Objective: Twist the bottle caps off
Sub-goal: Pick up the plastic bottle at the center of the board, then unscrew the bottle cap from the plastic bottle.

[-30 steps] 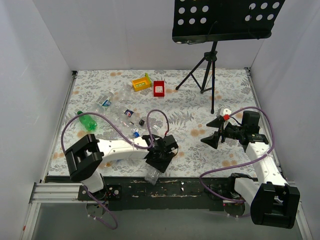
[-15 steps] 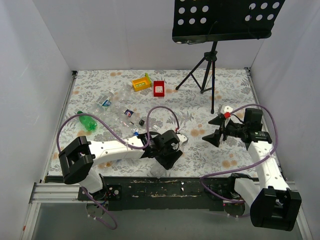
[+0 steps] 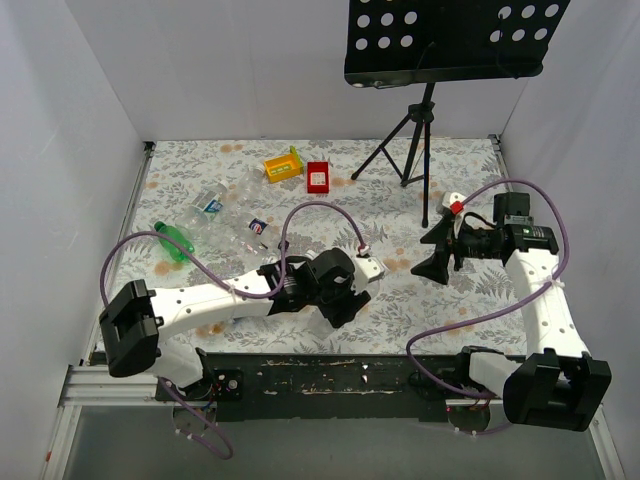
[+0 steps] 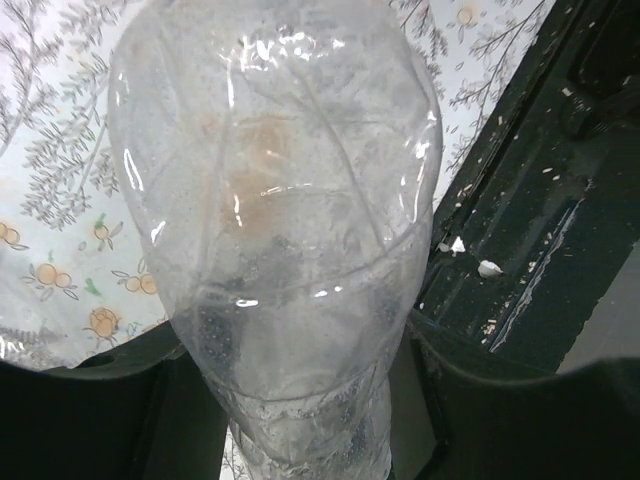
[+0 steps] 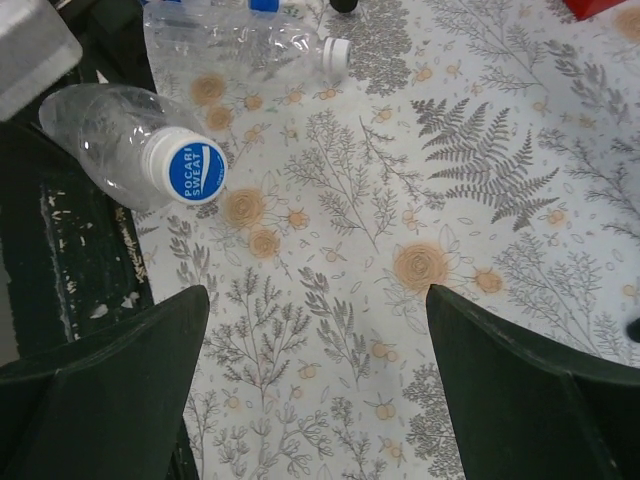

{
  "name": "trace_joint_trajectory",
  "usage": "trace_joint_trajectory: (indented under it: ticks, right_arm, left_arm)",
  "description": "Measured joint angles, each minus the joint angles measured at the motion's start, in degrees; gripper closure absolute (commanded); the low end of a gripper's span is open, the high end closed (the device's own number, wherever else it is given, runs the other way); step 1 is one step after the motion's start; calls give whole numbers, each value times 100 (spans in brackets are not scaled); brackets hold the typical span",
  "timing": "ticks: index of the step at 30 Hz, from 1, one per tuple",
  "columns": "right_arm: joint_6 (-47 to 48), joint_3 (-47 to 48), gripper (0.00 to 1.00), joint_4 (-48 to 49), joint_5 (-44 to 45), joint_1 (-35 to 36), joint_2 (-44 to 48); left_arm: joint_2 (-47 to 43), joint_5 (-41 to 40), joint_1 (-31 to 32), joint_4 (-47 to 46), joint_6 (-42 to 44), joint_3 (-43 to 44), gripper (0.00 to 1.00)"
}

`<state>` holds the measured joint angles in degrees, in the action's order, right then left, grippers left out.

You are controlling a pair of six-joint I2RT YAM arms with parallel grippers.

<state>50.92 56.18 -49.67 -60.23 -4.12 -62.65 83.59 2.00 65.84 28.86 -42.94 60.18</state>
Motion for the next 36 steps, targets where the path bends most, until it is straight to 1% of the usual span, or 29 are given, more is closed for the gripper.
trace_joint_trajectory:
  ticks: [8,12,16,19,21,26,32,36]
  right_arm:
    - [251,79,4,-820,-260,2,-293]
    - [350,142,5,-1117,-422,109,-584]
    - [380,339,9,-1375,-557,468,-994]
    - [354,501,14,-1423,-658,796,-1329]
    - [328,678,16,-1497,-728,1029,-1652]
    - [457,1187,16,-1803,-807,1228,-2210]
    - [450,1200,16,-1788,-568,1239,-1996]
    - [264,1005,15,-1530,-249,1360,-1615]
  left_arm:
    - [-662,208,-4,-350,452,-315,84]
    - [-754,361,-7,-490,728,-407,84]
    - [-754,570,-61,-603,1012,-433,85]
    - [-741,789,-195,-743,1178,-435,86]
    - [-708,922,-326,-815,1252,-433,86]
    - [-535,1185,-625,-837,1311,-433,86]
    - [-439,1552,-951,-813,1200,-433,85]
    - [-400,1694,-1005,-802,1113,-433,86]
